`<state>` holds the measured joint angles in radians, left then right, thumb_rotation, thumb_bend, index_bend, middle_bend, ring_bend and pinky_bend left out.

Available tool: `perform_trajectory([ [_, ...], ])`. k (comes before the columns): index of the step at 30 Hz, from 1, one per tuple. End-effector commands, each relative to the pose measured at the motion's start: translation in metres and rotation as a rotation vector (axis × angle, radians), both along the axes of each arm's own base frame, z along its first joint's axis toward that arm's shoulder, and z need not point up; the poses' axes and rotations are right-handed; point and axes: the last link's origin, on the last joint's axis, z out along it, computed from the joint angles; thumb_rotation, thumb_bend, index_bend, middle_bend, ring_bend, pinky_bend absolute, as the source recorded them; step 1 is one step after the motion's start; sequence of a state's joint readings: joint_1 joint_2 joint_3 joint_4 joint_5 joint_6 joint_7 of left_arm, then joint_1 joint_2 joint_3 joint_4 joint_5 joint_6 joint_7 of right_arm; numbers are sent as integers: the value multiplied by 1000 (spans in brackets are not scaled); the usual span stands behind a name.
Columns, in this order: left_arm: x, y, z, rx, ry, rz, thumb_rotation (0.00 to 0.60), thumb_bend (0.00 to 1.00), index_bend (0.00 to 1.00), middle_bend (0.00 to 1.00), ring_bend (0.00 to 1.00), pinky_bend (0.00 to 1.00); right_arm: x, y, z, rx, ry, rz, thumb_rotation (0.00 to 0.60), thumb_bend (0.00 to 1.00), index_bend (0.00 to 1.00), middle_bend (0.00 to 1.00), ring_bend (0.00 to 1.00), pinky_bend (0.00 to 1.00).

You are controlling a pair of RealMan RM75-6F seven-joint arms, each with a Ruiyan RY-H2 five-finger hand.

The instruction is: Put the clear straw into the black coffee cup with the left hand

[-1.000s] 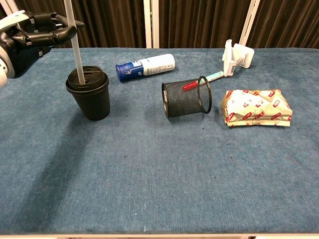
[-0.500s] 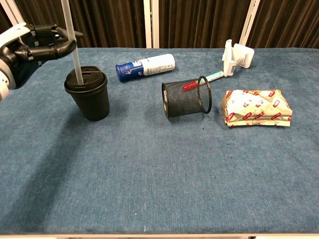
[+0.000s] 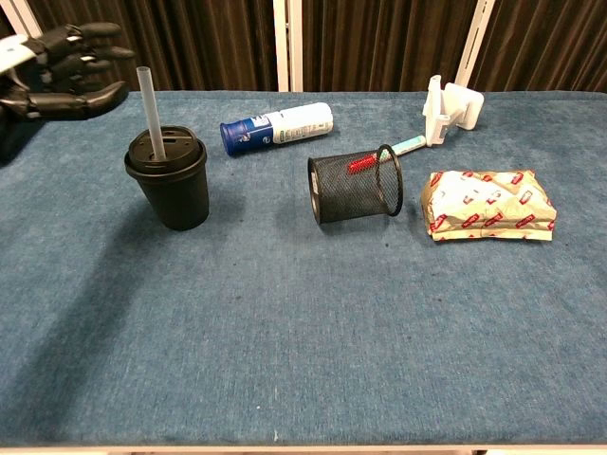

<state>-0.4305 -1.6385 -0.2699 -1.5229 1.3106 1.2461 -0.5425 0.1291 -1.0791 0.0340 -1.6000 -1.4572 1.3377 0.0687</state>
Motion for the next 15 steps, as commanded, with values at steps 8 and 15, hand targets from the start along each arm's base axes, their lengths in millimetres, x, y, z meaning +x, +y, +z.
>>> perform_trajectory([
  [8, -83, -40, 87, 46, 666, 126, 600, 260, 140, 133, 0, 0, 2, -2, 14, -36, -17, 23, 600, 221, 0, 66, 0, 25],
  [15, -125, -71, 115, 115, 1046, 179, 600, 234, 141, 135, 0, 0, 3, -1, 13, -32, -52, 40, 600, 221, 0, 67, 0, 25],
])
